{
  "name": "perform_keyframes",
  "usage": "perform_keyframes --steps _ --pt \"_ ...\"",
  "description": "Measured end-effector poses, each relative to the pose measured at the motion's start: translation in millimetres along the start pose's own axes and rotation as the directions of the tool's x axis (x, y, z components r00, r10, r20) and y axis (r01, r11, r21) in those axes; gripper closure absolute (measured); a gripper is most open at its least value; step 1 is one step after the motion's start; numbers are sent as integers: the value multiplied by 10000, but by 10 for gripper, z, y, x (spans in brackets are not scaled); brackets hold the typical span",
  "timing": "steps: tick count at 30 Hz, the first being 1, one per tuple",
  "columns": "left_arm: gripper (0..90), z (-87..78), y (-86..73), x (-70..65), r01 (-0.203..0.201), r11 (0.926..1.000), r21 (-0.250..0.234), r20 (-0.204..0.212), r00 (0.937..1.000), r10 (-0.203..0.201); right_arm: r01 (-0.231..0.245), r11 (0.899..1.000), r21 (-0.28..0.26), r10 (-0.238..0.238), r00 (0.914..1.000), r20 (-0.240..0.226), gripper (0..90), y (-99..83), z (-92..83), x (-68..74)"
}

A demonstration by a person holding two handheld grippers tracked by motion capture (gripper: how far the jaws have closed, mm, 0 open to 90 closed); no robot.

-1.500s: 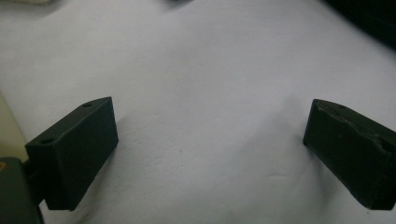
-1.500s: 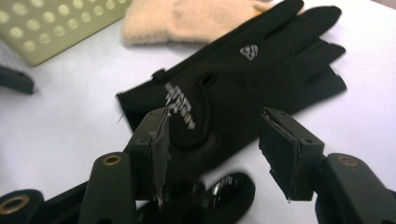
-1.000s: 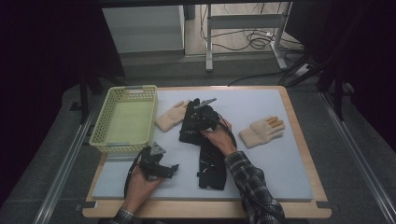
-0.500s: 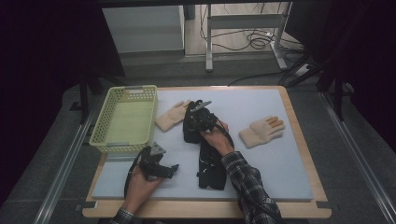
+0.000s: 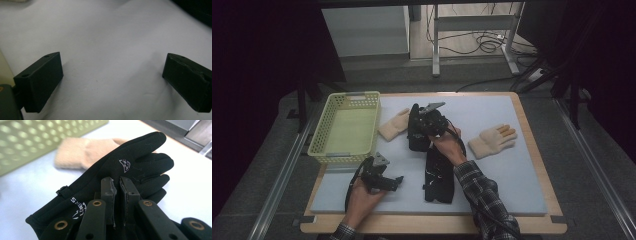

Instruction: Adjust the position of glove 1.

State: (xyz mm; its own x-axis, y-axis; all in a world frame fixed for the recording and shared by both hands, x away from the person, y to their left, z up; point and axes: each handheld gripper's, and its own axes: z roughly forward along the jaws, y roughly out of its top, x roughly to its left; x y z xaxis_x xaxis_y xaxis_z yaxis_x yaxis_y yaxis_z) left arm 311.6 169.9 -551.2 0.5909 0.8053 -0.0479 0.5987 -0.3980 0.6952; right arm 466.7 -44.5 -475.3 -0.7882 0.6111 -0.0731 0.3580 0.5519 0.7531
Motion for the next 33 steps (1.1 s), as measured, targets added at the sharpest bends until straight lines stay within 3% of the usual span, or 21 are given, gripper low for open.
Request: perform_keyframes --steps 8,11,23,30,33 --pt "31 1 0 0 -6 10000 -17 5 10000 6 290 9996 -60 -291 9993 -245 810 -5 -410 198" --pt "31 1 0 0 -9 10000 -18 5 10000 9 521 9986 37 -520 9985 -150 810 -96 -546 281" --pt "31 3 1 -3 53 10000 -46 3 10000 -53 434 9991 16 -433 9987 -267 809 -541 -1110 592" --pt "31 1 1 -1 21 10000 -16 8 10000 -21 746 9969 260 -748 9972 43 807 -800 -1157 810" --pt "31 3 0 -4 58 10000 -50 -1 10000 -58 496 9979 406 -513 9978 415 806 -916 -1080 813"
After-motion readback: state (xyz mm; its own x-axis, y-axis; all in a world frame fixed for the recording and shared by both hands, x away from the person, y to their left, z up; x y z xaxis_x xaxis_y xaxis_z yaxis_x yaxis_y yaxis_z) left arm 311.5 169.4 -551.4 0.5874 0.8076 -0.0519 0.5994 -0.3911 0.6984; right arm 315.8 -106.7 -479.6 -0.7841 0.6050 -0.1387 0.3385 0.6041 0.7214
